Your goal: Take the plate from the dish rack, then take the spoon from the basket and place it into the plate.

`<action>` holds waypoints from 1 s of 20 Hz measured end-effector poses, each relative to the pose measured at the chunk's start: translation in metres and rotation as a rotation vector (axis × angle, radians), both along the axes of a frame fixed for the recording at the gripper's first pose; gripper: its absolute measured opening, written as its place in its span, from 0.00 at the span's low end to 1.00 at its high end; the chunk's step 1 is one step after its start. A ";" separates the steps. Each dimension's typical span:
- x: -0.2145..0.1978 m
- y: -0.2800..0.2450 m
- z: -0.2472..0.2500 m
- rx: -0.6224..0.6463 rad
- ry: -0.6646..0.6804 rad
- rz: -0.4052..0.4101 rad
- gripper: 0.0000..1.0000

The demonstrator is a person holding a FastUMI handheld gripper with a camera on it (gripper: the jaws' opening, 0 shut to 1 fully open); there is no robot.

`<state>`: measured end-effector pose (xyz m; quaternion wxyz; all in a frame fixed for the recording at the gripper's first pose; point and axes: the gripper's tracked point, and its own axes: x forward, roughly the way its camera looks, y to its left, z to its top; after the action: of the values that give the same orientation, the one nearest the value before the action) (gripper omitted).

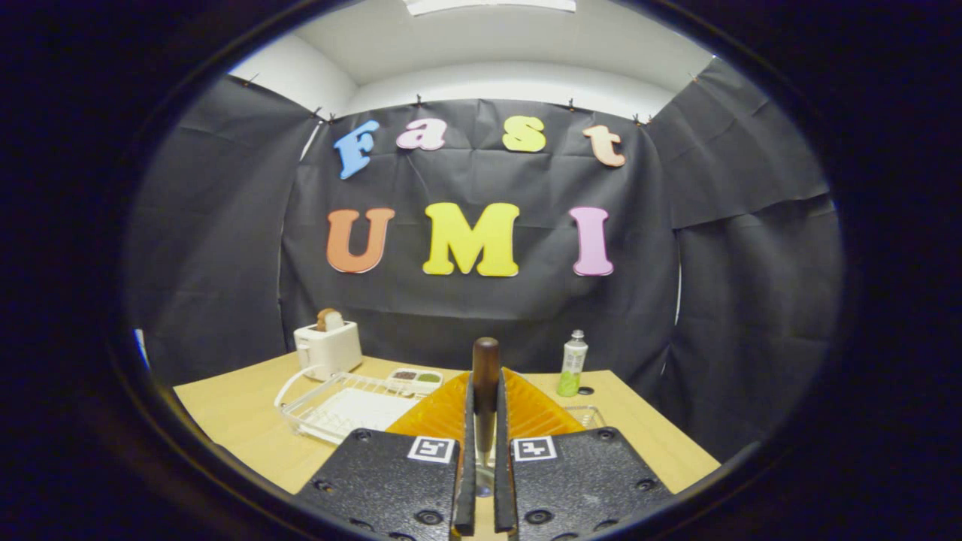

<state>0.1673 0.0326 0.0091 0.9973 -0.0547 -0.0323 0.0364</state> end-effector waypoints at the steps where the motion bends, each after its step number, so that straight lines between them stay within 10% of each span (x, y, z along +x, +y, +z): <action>1: -0.008 0.010 -0.009 0.007 0.001 -0.010 0.15; 10: -0.025 0.096 -0.102 0.040 0.073 0.018 0.16; 20: -0.015 0.068 -0.130 0.065 0.128 -0.049 0.20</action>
<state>0.1520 0.1009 -0.1212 0.9992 -0.0208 0.0317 0.0144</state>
